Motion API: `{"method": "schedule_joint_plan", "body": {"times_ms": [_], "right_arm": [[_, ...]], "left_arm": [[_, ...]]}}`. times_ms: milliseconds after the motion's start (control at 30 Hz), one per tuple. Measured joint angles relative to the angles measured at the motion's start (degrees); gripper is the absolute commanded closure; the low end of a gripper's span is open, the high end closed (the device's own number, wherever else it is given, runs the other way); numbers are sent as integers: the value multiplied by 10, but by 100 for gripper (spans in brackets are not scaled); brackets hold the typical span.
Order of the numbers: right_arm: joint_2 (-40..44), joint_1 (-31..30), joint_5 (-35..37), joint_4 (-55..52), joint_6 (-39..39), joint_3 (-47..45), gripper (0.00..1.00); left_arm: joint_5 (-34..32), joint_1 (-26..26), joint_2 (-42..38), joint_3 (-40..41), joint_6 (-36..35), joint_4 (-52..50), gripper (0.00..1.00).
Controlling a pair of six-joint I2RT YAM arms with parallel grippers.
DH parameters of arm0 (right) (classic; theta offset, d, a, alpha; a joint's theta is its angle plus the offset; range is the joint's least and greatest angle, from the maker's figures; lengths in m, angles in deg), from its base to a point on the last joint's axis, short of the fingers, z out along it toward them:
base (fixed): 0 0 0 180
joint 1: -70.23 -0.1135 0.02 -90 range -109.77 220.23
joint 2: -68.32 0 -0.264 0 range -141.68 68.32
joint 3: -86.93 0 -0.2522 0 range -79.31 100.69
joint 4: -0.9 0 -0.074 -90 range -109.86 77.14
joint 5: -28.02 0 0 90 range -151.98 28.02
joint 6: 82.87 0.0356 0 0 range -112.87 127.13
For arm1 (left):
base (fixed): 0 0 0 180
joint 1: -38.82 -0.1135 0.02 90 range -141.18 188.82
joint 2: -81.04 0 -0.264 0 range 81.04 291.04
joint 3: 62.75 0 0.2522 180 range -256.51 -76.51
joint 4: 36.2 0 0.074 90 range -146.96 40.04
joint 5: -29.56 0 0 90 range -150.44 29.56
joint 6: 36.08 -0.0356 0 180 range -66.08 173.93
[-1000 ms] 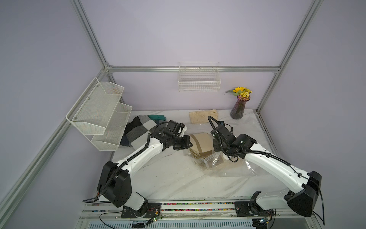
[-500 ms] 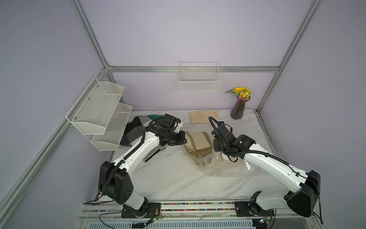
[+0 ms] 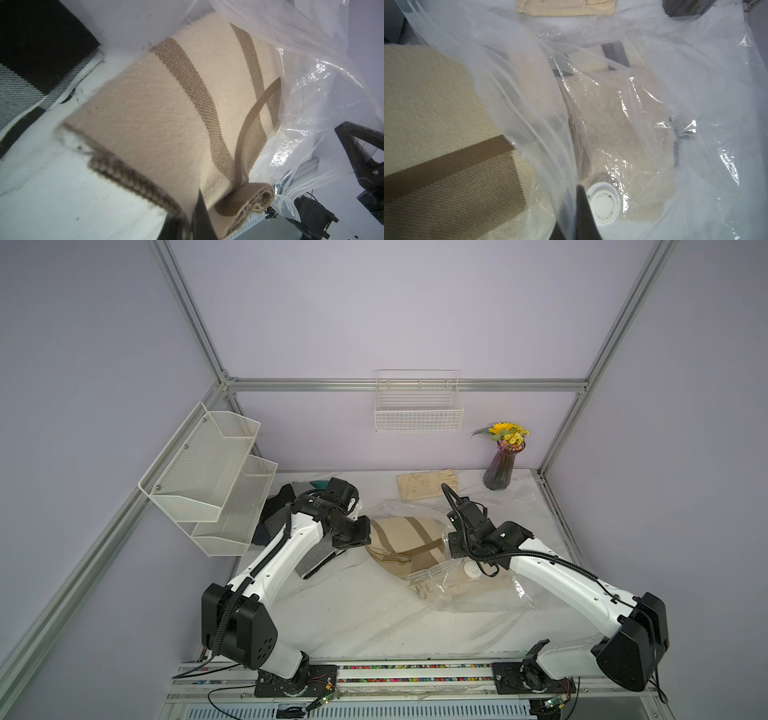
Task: Take the scarf out of the vacuum bag
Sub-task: Take out the scarf from the vacuum bag.
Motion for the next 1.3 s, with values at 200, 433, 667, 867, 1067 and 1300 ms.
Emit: {"method": "schedule_joint_plan", "body": {"times_ms": [200, 433, 667, 867, 1067, 1300], "right_arm": [[0, 3, -30, 15, -6, -1, 100], [0, 7, -59, 31, -12, -3, 100], [0, 8, -66, 46, -16, -23, 100], [0, 9, -66, 52, -17, -29, 100], [0, 10, -66, 53, -17, -29, 100], [0, 11, -65, 53, -17, -29, 100]], "left_arm": [[-29, -31, -17, -7, -9, -47, 100], [-79, -63, -17, -19, -17, -92, 100], [-152, -90, -17, -31, -30, -134, 100], [-197, -98, -10, -45, -51, -158, 100], [-267, -107, 15, -50, -82, -174, 100], [-357, -109, 19, -68, -125, -179, 100]]}}
